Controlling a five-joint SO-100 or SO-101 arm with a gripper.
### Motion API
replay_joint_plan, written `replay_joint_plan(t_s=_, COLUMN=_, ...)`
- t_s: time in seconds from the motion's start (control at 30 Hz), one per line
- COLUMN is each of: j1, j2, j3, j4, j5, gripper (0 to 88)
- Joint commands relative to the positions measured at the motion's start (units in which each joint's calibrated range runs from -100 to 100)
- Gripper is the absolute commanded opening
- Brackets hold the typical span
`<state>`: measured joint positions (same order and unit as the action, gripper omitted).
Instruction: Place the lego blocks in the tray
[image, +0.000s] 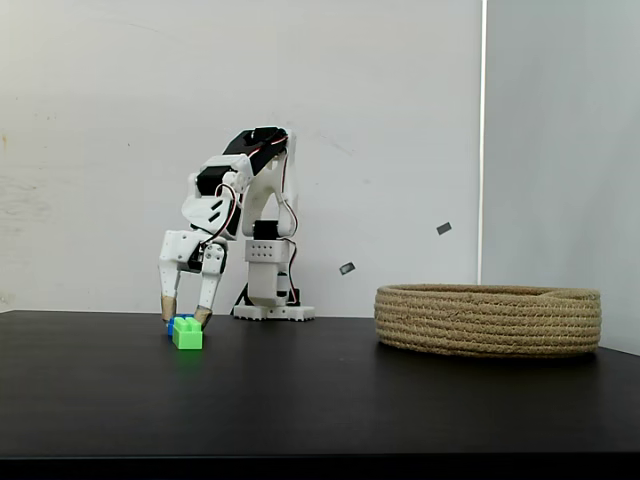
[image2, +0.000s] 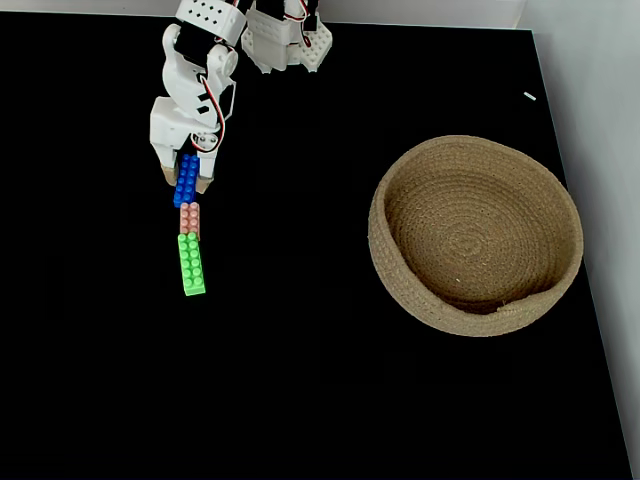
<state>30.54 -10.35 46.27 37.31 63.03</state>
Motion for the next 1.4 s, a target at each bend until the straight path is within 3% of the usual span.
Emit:
replay_joint_plan(t_s=0.0, j1=-3.2, j2=-6.6, j3=-7.5, j4=10.5, j5=-2.3, gripper=0.0)
replay_joint_plan(t_s=0.13, j1=-8.4, j2=-12.2, j3=-21.8, j4=23.9, j5=-4.5, gripper=0.0)
replay_joint_plan(t_s=0.27, j1=-15.9, j2=-13.4, j3=-36.2, j4=30.5, j5=-9.2, gripper=0.0)
replay_joint_plan(t_s=0.7, j1=-38.0, j2=-3.1, j3=-50.0, j4=27.6, j5=-23.0, gripper=0.0)
replay_joint_plan(t_s=1.0, j1=-50.8, j2=4.9, j3=-53.7, j4=25.5, j5=-27.3, gripper=0.9)
replay_joint_plan(t_s=1.13, j1=-53.8, j2=6.8, j3=-55.0, j4=26.3, j5=-27.9, gripper=30.9)
replay_joint_plan(t_s=1.2, j1=-54.0, j2=7.0, j3=-54.8, j4=26.3, j5=-27.5, gripper=35.7)
replay_joint_plan(t_s=1.37, j1=-51.6, j2=6.0, j3=-53.4, j4=27.8, j5=-25.7, gripper=37.3)
